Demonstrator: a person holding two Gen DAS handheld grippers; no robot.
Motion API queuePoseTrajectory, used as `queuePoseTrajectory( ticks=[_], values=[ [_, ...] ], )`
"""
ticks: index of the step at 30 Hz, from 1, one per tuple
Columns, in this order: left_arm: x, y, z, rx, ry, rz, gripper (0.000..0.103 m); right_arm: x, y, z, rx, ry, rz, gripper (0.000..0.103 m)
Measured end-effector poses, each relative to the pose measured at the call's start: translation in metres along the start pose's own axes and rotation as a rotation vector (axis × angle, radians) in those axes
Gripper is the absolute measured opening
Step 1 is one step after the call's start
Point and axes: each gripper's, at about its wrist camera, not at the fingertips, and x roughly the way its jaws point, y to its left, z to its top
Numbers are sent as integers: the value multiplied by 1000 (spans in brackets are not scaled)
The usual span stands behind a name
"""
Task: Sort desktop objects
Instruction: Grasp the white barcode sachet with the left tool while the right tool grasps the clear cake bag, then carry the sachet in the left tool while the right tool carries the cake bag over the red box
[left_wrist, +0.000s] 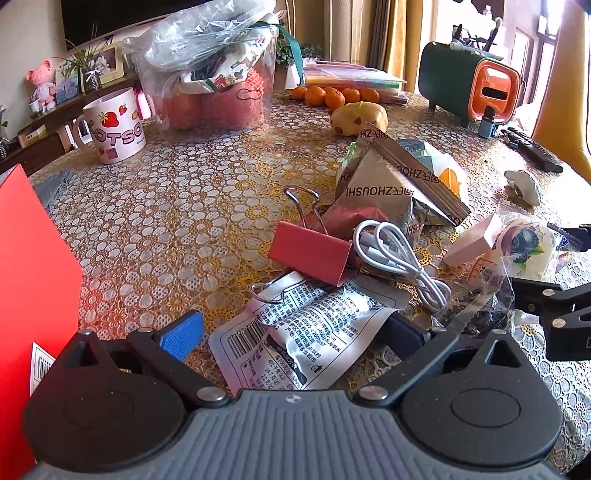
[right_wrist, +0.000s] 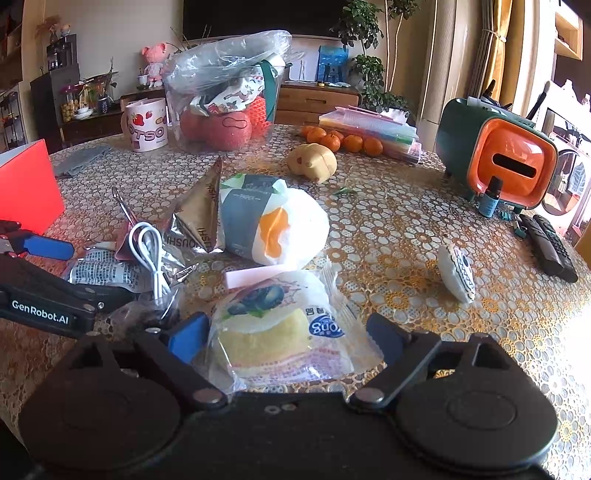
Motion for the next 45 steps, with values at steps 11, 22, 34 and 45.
queuePoseTrajectory(
  ticks=[11,22,34,45],
  values=[
    [-11,-14,-1,55,-22,4,71,-3,-1,2,24,-2,19,73],
    [-26,-11,-6,40,-28,-1,55,-21,-4,-2,47,-3,11,65],
    [-18,-11,-5,80,-20,-23,62,-30,-5,-7,65,2,21,65],
    [-45,-5,-13,-21,-47,-39,47,-36,-1,-10,68,0,27,65]
  ],
)
